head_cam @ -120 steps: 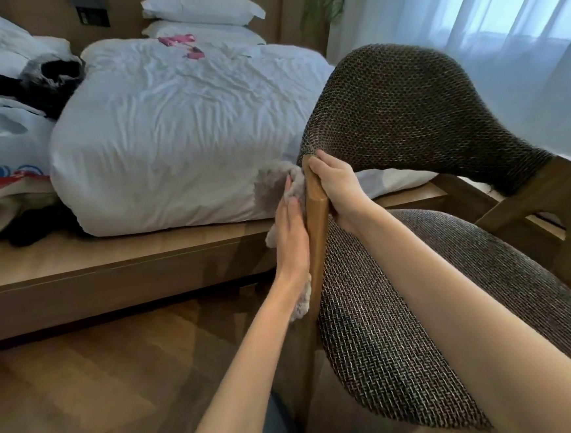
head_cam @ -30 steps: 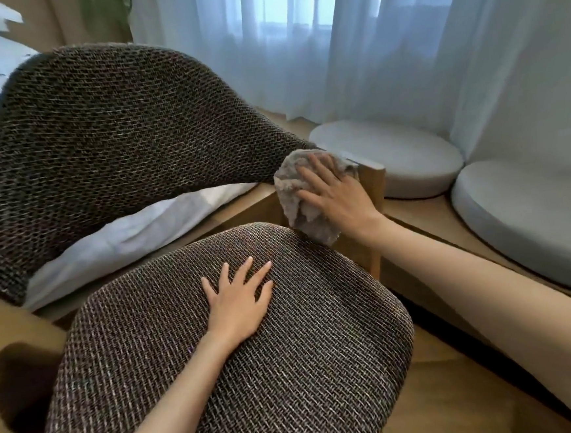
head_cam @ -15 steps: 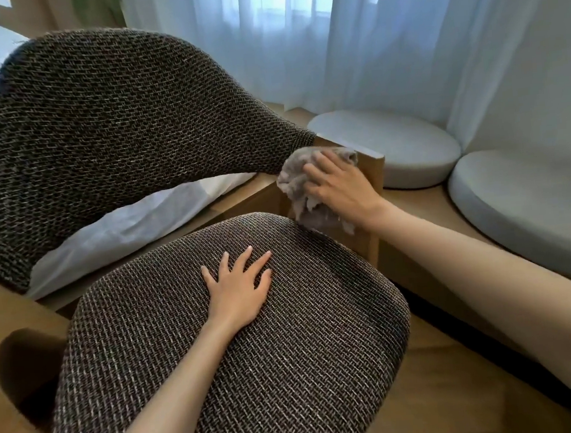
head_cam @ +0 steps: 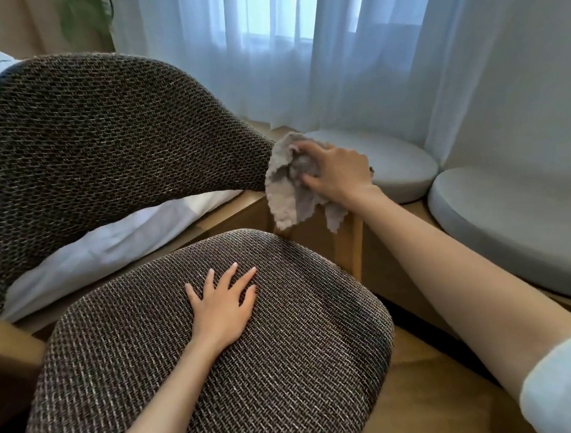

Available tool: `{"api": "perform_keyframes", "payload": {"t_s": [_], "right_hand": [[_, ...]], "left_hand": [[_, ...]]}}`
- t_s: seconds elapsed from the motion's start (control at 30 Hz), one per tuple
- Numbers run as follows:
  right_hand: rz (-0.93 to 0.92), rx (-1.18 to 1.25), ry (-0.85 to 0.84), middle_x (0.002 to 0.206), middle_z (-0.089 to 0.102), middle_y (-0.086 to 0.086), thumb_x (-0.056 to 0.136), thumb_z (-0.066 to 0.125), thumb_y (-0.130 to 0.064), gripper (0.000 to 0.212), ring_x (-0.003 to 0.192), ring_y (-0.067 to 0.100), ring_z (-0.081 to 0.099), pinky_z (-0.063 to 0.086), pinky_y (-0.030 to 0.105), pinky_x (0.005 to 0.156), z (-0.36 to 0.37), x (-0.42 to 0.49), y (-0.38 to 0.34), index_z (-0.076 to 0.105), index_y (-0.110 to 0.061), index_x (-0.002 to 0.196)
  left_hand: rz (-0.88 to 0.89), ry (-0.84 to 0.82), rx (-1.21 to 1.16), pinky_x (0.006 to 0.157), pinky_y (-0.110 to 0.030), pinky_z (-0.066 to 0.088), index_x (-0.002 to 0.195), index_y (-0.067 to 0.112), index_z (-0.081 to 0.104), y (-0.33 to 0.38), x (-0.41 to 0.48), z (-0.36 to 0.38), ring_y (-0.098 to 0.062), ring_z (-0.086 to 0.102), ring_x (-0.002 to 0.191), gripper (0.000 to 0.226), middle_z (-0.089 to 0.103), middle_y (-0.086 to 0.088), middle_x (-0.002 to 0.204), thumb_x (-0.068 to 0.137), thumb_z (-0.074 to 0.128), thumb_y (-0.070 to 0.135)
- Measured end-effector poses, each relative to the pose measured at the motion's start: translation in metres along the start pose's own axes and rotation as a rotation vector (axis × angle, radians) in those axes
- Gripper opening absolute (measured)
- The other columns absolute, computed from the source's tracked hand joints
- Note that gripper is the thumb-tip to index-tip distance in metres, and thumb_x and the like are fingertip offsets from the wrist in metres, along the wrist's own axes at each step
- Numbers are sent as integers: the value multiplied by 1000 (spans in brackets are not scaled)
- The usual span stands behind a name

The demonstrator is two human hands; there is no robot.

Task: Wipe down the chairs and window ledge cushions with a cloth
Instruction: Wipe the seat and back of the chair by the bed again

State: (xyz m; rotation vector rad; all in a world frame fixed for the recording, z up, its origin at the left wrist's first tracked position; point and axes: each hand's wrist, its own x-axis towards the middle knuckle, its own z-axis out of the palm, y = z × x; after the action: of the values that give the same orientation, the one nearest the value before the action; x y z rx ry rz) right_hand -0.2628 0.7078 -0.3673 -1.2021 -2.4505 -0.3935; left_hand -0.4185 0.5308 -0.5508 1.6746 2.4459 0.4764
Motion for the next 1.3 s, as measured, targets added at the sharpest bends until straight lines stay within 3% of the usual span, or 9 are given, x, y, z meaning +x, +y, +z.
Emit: {"api": "perform_keyframes", "payload": {"t_s": [0.2, 0.4, 0.53, 0.63, 0.7, 0.8, 1.0, 1.13, 1.3], "right_hand": [[189, 224, 234, 103, 68, 14, 84, 59, -50, 47, 94, 37, 63, 35, 34, 65, 12, -26, 22, 54, -24, 122], [335, 658, 489, 119, 61, 5, 88, 65, -39, 50, 103, 12, 57, 41, 21, 81, 41, -70, 17, 45, -14, 128], [551, 872, 402, 123, 58, 3, 90, 63, -34, 50, 105, 6, 52, 43, 23, 85, 69, -99, 6, 37, -14, 128], [575, 908, 264, 103, 61, 2, 92, 61, -18, 30, 92, 8, 55, 49, 31, 76, 87, -131, 12, 50, -2, 115], [595, 884, 101, 97, 64, 8, 92, 59, -16, 17, 91, 21, 60, 48, 38, 72, 94, -152, 19, 58, -2, 101], [630, 687, -93, 111, 63, 12, 87, 65, -30, 33, 104, 30, 59, 50, 42, 84, 83, -158, 28, 59, -8, 110], [394, 789, 225, 152, 18, 7, 82, 69, -35, 87, 134, 25, 32, 33, 41, 109, 31, -105, 6, 14, -24, 149], [263, 432, 278, 159, 5, 1, 94, 43, -53, 56, 139, 35, 18, 28, 62, 104, 18, -67, -8, 20, -51, 145], [303, 439, 358, 154, 21, 3, 91, 58, -37, 64, 130, 29, 37, 47, 52, 97, 43, -68, 5, 24, -49, 145]], "left_hand": [[1, 15, 6, 110, -64, -9, 143, 55, 19, 0, 1, 1, -25, 2, 147, 47, 14, 13, 158, 96, 15, 57], [-3, 41, 16, 110, -64, -7, 143, 54, 20, -1, 3, 6, -25, 4, 147, 47, 16, 12, 158, 96, 15, 57], [1, 47, 19, 110, -64, -7, 143, 53, 23, 0, 3, 6, -26, 6, 147, 47, 18, 11, 158, 96, 17, 56], [-2, 40, 12, 110, -64, -7, 143, 52, 23, 2, 3, 4, -26, 5, 147, 46, 18, 10, 158, 97, 18, 55], [-2, 38, 11, 110, -65, -7, 143, 52, 24, 2, 2, 3, -27, 6, 147, 46, 18, 10, 158, 97, 18, 54], [-6, 34, 5, 110, -64, -6, 143, 52, 24, 3, 2, 2, -27, 6, 147, 46, 18, 10, 158, 97, 19, 54], [-2, 30, 6, 111, -64, -5, 144, 51, 24, 2, 0, -1, -26, 7, 147, 46, 18, 10, 158, 98, 18, 53], [-2, 21, -4, 112, -64, -4, 144, 50, 24, 2, -1, -3, -25, 7, 147, 46, 18, 10, 158, 98, 18, 52], [-3, 30, -4, 112, -62, -6, 144, 50, 24, 2, -2, -1, -24, 6, 147, 46, 18, 10, 158, 98, 18, 52]]}}
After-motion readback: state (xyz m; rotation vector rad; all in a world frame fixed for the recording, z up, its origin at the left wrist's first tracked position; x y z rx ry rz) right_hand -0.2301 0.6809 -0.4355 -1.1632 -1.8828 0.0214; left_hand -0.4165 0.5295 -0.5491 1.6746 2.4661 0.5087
